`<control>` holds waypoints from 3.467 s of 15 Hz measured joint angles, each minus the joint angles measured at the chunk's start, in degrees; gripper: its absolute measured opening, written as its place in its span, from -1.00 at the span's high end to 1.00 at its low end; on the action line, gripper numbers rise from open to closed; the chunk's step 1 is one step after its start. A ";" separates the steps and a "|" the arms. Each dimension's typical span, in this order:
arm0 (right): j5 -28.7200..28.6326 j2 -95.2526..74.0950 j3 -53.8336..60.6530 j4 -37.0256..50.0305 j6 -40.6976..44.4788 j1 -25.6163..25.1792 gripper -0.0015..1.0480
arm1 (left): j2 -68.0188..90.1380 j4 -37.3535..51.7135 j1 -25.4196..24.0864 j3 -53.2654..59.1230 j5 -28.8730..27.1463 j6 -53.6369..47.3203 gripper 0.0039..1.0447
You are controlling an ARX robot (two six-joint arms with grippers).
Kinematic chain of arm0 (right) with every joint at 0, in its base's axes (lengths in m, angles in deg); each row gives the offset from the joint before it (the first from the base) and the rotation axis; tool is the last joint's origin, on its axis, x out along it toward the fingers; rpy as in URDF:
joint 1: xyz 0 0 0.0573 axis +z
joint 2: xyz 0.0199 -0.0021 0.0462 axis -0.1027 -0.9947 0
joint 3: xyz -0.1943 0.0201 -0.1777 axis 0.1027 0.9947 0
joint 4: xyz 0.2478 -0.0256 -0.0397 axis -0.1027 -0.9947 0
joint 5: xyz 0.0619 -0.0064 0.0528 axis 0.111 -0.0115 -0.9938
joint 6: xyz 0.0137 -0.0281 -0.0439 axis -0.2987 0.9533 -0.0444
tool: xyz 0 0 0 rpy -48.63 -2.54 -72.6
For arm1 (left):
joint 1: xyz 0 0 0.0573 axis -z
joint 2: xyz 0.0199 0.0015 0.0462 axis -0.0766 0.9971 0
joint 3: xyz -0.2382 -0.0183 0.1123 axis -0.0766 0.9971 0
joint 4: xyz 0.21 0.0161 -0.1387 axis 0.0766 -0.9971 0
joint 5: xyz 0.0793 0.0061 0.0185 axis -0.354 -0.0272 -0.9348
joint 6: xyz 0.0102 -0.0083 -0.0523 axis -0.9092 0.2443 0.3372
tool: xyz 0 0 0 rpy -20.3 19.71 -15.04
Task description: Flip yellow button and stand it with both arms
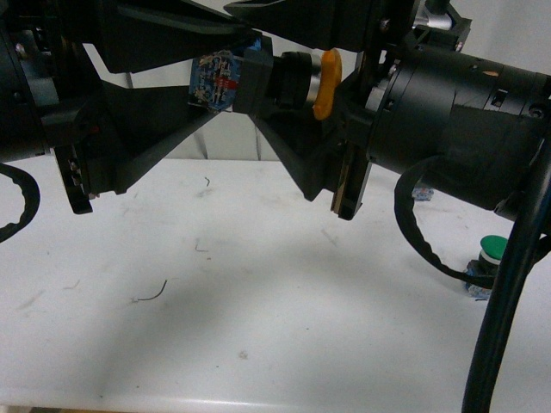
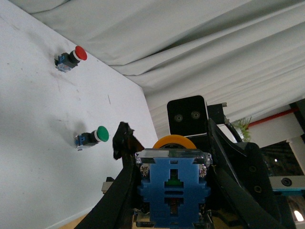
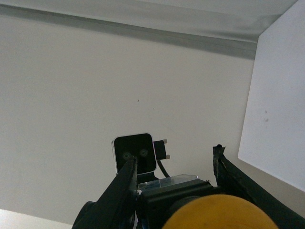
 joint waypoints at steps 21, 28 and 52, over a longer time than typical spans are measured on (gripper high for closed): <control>-1.90 -0.83 1.20 -1.68 3.23 -6.19 0.42 | -31.08 -25.46 -30.21 6.23 -13.57 -52.57 -0.47; -1.25 0.59 1.33 -1.64 6.51 -7.93 0.42 | -49.81 -26.38 -22.51 22.77 -27.78 -58.64 0.97; -0.31 0.98 1.36 -1.55 10.34 -6.25 0.42 | -82.12 -51.17 -16.63 30.82 -33.73 -58.73 0.97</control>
